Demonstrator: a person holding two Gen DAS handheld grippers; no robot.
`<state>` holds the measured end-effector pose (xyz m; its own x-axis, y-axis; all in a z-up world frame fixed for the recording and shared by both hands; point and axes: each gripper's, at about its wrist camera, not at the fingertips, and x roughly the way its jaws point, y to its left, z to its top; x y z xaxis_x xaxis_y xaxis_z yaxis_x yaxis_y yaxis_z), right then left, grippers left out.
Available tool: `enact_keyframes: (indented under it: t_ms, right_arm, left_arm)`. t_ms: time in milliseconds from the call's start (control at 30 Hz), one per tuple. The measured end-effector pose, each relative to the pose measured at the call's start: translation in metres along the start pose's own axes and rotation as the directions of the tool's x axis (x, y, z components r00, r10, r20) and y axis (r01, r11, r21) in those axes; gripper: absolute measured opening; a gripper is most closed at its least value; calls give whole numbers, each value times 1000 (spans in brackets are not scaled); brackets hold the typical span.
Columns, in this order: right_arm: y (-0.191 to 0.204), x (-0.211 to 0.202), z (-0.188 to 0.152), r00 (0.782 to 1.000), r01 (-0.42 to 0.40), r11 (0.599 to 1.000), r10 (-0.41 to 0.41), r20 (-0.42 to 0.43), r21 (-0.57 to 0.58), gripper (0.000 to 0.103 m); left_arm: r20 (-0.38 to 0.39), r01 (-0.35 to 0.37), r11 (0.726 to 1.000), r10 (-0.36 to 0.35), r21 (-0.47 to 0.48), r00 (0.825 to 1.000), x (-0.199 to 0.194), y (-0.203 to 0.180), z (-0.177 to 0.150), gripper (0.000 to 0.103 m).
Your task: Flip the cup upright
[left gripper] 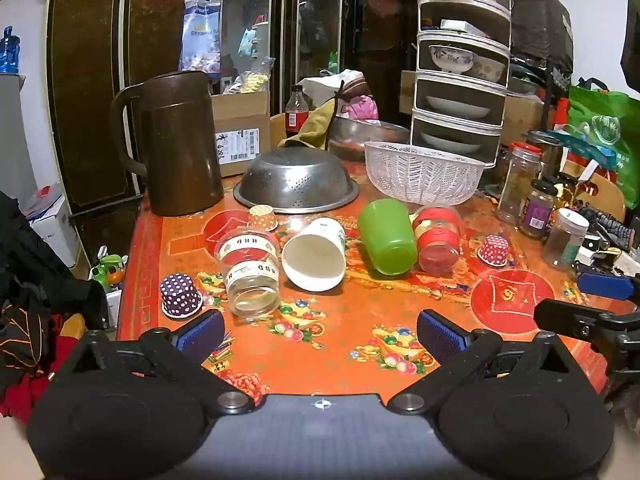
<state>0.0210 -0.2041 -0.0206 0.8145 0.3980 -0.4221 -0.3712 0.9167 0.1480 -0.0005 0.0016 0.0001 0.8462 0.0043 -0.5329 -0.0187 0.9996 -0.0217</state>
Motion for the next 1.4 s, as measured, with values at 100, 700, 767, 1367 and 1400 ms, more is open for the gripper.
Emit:
enact_keyframes:
  t_ms: [100,700,767,1367,1400]
  right_arm:
    - [-2,0,1,1000,0,1000,0,5,-1,102]
    - [4,-1,3,1000,-9,1000,9,10,-14,102]
    - [4,-1,2,1000,-9,1000,9,8,-13,102]
    - [2,1,1,1000,-7,1000,7,-1,-8,102]
    - [2,1,0,1000,-7,1000,7,-1,-6,102]
  left_arm:
    - [5,-2,1000,2,-7,1000,-4,2,-1,103]
    - [-21,-12,1000,12,5,1000,0,1,0,103]
    - [-23,-13,1000,13,4,1000,0,2,0,103]
    - [-36,-11,1000,11,-5,999,2,2,-1,103]
    - [-35,-11,1000,11,-5,999,3,2,-1,103]
